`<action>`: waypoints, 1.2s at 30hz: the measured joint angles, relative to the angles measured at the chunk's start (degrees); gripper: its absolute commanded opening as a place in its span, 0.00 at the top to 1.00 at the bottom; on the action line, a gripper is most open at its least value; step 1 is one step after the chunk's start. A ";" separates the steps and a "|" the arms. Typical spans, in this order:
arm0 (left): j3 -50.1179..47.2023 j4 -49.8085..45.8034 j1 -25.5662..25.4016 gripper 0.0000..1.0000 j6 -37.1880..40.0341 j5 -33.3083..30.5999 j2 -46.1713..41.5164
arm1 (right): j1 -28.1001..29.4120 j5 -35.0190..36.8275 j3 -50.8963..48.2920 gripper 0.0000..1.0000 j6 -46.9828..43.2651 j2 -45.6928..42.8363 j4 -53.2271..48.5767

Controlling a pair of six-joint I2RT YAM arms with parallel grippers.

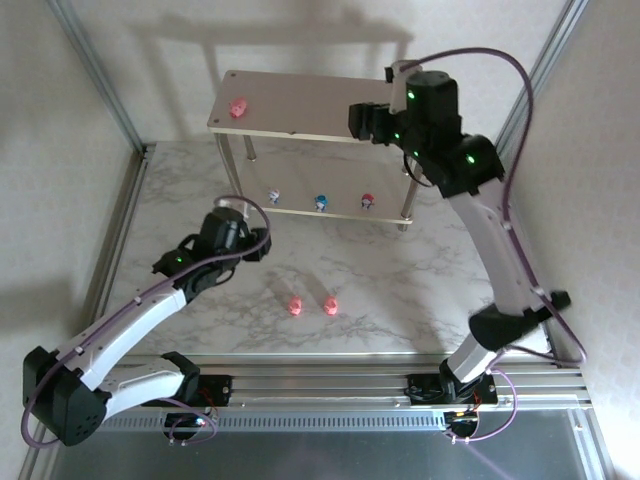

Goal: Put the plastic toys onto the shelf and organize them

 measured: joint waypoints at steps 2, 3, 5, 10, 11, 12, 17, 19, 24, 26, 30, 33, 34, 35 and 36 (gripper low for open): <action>-3.30 0.11 -3.63 0.47 -2.25 0.44 0.68 | 0.46 -0.35 -5.53 0.20 0.11 -6.01 1.44; -4.79 0.11 -5.88 0.47 -3.67 0.59 1.40 | 0.61 -0.35 -8.31 0.20 0.35 -9.25 1.84; -6.78 0.52 -9.55 0.47 -6.03 0.83 3.23 | 0.83 -0.42 -12.72 0.20 0.81 -14.27 2.03; -8.13 1.36 -17.22 0.47 -11.76 1.29 9.57 | 1.27 -1.09 -21.05 0.20 2.47 -20.96 1.14; -8.11 1.60 -18.62 0.46 -12.79 1.27 10.95 | 1.29 -1.49 -22.47 0.20 2.71 -21.31 0.98; -8.13 1.86 -19.87 0.46 -13.75 1.25 12.33 | 1.31 -1.88 -23.65 0.20 2.91 -21.40 0.79; -8.11 2.91 -22.25 0.46 -16.87 1.20 17.51 | 1.36 -3.32 -27.43 0.20 3.72 -21.03 -0.26; -8.11 3.21 -22.25 0.46 -17.55 0.98 18.99 | 1.36 -3.80 -27.58 0.20 3.72 -21.07 -0.28; -7.50 3.04 -22.27 0.48 -18.01 -0.13 22.18 | 1.36 -4.44 -27.76 0.20 3.69 -21.35 -0.22; -6.56 2.64 -22.25 0.50 -17.94 -0.70 23.08 | 1.36 -4.44 -28.13 0.20 3.69 -21.64 -0.22; -4.13 2.21 -22.25 0.56 -17.07 -2.19 24.63 | 1.36 -4.39 -28.81 0.20 3.67 -22.21 -0.15; -2.78 1.88 -22.25 0.62 -16.13 -2.69 25.81 | 1.36 -4.28 -28.92 0.19 3.65 -22.32 -0.09; -2.45 1.84 -22.25 0.63 -15.85 -2.71 26.23 | 1.36 -4.17 -28.92 0.19 3.63 -22.29 -0.04; -2.14 1.75 -22.25 0.65 -15.52 -2.73 26.64 | 1.36 -4.15 -28.92 0.18 3.56 -22.29 -0.04; -1.99 1.77 -22.25 0.67 -15.23 -2.80 27.02 | 1.36 -4.04 -28.92 0.18 3.50 -22.29 -0.02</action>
